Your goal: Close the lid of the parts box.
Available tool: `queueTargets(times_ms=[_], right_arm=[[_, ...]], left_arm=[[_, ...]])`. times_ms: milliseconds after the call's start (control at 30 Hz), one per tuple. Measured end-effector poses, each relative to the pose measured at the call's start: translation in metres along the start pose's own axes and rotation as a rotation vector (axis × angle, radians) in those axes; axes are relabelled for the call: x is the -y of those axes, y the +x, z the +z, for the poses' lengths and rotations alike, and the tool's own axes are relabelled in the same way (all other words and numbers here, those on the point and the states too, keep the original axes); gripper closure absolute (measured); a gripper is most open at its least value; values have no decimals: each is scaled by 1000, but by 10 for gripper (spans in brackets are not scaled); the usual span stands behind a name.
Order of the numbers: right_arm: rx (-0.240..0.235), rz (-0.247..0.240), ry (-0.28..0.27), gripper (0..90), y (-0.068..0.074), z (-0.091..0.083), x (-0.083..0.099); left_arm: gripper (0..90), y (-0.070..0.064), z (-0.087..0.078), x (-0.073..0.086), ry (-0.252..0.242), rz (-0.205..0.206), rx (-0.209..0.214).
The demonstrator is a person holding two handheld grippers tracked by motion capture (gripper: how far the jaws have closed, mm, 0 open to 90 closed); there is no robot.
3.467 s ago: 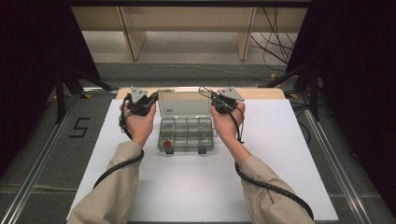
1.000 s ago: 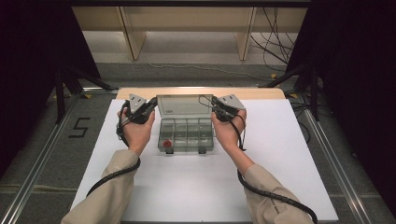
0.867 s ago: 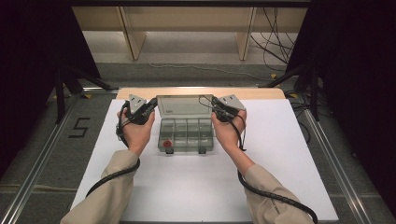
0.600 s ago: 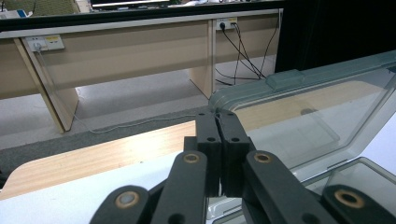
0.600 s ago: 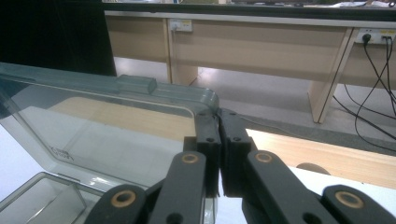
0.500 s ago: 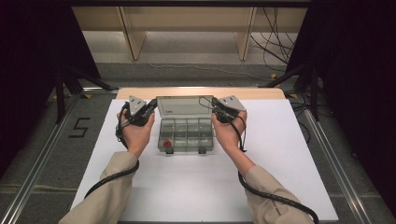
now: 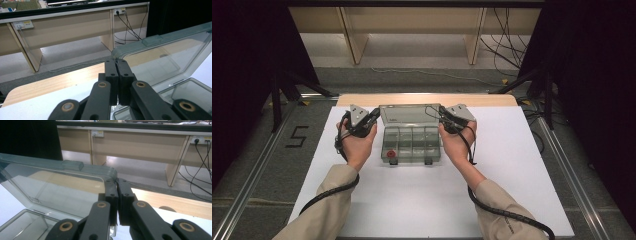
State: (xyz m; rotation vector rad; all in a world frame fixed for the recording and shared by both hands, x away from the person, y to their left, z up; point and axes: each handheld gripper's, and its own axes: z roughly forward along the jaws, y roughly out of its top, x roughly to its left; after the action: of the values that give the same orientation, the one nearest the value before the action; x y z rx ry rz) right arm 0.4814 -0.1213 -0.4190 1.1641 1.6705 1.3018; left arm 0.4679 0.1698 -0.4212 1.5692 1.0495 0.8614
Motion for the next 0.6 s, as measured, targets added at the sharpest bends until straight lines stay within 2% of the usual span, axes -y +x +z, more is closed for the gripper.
queueTargets(times_ms=[133,400,600], right_arm=[[-3,-2,8,884,0,-2,0],[-3,-5,9,884,1,-3,1],[-4,-2,4,884,1,-5,2]], left_arm=[[886,-1,-2,1,7,15,-2],[885,-2,-2,3,7,18,-7],[883,-3,-6,3,8,28,6]])
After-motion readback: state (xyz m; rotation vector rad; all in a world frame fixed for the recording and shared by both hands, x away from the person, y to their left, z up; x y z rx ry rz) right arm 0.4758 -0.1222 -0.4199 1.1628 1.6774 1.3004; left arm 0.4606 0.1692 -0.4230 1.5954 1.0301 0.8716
